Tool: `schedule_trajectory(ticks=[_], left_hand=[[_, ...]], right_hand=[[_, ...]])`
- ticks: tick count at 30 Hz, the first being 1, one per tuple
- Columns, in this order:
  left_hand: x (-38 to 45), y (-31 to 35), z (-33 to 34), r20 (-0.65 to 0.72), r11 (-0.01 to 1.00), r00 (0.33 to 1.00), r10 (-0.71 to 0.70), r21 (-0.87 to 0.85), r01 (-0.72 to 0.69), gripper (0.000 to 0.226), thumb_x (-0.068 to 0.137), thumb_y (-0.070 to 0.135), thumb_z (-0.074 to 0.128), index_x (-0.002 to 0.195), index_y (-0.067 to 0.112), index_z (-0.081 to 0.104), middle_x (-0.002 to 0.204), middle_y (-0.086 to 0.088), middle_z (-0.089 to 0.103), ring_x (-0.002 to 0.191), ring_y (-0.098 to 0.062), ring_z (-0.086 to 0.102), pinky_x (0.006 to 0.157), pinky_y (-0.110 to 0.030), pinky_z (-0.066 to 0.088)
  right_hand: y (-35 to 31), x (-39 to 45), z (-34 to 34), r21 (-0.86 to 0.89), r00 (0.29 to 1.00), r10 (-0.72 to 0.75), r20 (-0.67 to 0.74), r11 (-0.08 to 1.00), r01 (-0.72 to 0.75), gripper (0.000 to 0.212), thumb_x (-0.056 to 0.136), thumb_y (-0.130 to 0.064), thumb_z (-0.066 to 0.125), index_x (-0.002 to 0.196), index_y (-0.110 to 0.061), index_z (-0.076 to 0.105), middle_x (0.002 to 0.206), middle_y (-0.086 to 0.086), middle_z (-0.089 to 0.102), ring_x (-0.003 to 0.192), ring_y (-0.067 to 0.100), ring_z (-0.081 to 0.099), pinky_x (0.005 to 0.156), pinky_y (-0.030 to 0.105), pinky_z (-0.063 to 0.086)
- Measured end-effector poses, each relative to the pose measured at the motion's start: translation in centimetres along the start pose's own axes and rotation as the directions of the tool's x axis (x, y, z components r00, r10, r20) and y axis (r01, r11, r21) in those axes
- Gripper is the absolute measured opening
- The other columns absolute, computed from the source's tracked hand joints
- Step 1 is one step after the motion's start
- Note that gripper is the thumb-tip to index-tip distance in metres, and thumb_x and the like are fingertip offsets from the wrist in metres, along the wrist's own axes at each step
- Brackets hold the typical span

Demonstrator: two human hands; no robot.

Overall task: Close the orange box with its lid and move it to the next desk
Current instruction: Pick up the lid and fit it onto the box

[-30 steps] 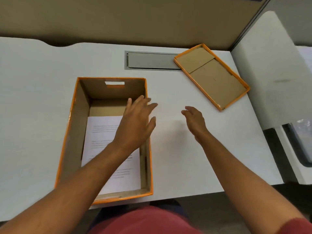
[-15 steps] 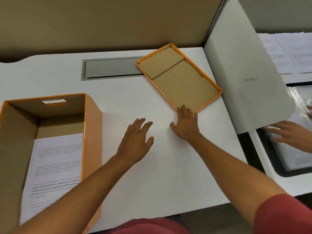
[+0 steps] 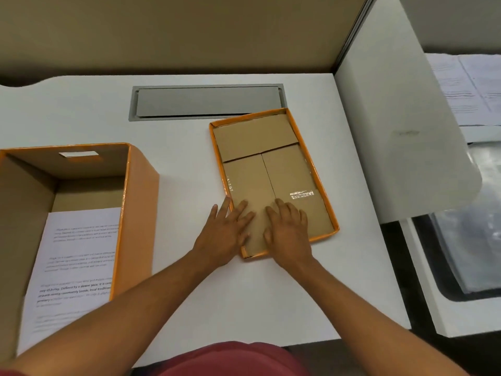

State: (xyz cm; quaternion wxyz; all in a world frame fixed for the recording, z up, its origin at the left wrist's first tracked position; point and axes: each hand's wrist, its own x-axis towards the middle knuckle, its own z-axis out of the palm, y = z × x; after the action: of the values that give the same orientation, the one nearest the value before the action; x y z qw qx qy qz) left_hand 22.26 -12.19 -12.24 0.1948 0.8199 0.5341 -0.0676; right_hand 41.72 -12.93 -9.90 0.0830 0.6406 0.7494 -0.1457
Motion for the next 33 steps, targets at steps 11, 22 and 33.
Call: schedule_trajectory(ticks=[11,22,33], left_hand=[[-4.0,1.3,2.9,0.074,0.998,0.997,0.036,0.048,-0.04,0.065,0.107,0.052,0.026,0.165,0.033,0.006,0.174,0.004,-0.009,0.155,-0.035,-0.028,0.126,-0.062,0.005],[-4.0,2.4,1.2,0.128,0.999,0.991,-0.031,0.018,0.029,0.064,0.107,0.058,0.014,0.165,0.031,0.014,0.175,0.003,-0.005,0.156,-0.034,-0.025,0.122,-0.069,-0.004],[-6.6,6.2,-8.0,0.163,0.121,0.944,-0.287,-0.971,0.205,0.079,0.085,0.085,0.041,0.156,0.052,0.031,0.165,0.017,0.033,0.147,-0.016,0.042,0.111,-0.053,0.047]], right_hand=[[1.8,-3.9,2.3,0.184,0.987,0.101,-0.127,0.98,-0.077,0.053,0.095,-0.028,0.059,0.146,-0.014,0.057,0.157,0.018,0.047,0.142,0.042,0.045,0.117,0.055,0.034],[7.4,0.0,-4.2,0.774,0.812,0.556,0.177,0.431,-0.464,0.067,0.099,-0.026,0.066,0.155,-0.02,0.031,0.15,0.018,0.051,0.133,0.038,0.052,0.104,0.047,0.047],[-2.0,-6.7,-14.8,0.916,0.95,0.273,-0.15,0.4,0.029,0.052,0.089,-0.028,0.077,0.133,-0.041,0.053,0.11,-0.019,0.066,0.09,-0.004,0.067,0.059,0.012,0.055]])
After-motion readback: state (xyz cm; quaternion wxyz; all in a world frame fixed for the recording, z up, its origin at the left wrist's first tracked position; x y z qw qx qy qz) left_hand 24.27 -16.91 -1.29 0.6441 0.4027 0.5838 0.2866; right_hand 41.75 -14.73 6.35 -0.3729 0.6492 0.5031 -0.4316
